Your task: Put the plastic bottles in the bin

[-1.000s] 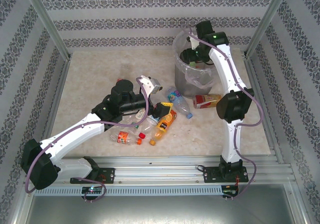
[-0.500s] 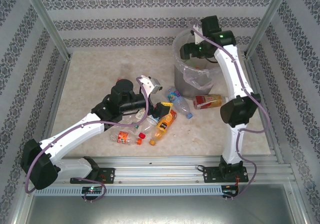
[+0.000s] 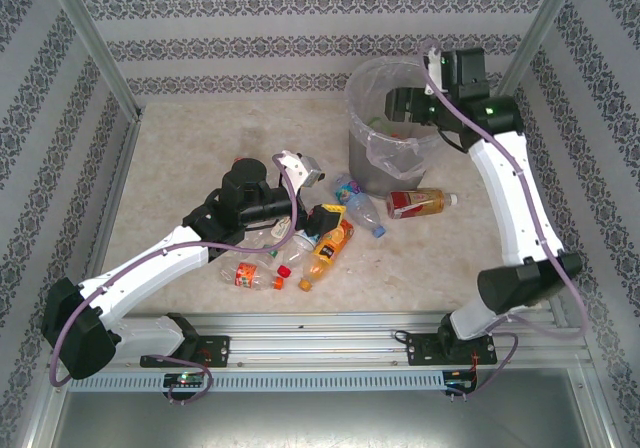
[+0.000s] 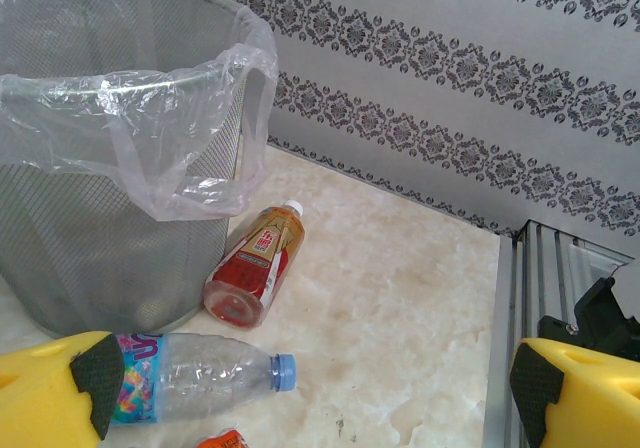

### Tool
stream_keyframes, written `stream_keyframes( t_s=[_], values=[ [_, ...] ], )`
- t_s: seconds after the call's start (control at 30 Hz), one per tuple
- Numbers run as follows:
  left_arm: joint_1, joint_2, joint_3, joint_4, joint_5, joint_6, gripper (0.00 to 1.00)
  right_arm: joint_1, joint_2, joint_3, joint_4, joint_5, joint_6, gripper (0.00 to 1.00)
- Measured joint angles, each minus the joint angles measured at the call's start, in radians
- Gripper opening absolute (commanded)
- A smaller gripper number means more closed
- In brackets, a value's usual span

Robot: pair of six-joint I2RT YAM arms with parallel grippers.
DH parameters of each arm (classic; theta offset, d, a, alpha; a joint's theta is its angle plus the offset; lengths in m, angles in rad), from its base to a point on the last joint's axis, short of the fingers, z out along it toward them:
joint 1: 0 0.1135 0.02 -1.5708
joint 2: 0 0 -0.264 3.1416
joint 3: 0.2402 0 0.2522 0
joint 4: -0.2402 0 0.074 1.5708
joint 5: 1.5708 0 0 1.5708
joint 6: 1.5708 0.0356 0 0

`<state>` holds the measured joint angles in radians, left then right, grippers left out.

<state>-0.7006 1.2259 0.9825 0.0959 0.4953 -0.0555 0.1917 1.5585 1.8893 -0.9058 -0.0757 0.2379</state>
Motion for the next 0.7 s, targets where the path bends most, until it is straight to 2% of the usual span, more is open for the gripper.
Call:
stream_keyframes(
  t_s=[0.13, 0.37, 0.5, 0.7],
  values=[
    [0.0, -0.001, 0.0, 0.0, 0.0, 0.0, 1.0, -0.047, -0.158, -0.205, 0.066, -0.003, 0.111, 0.92],
    [-0.001, -0.01, 0.0, -0.002, 0.0, 0.004, 1.0, -0.217, -0.409, -0.573, 0.148, -0.047, 0.34, 0.9],
    [-0.001, -0.01, 0.0, -0.003, 0.0, 0.004, 1.0, -0.286, -0.473, -0.73, 0.183, -0.071, 0.425, 0.91],
    [-0.005, -0.014, 0.0, -0.004, 0.0, 0.005, 1.0, -0.341, -0.461, -0.906, 0.275, -0.108, 0.525, 0.92]
  ],
)
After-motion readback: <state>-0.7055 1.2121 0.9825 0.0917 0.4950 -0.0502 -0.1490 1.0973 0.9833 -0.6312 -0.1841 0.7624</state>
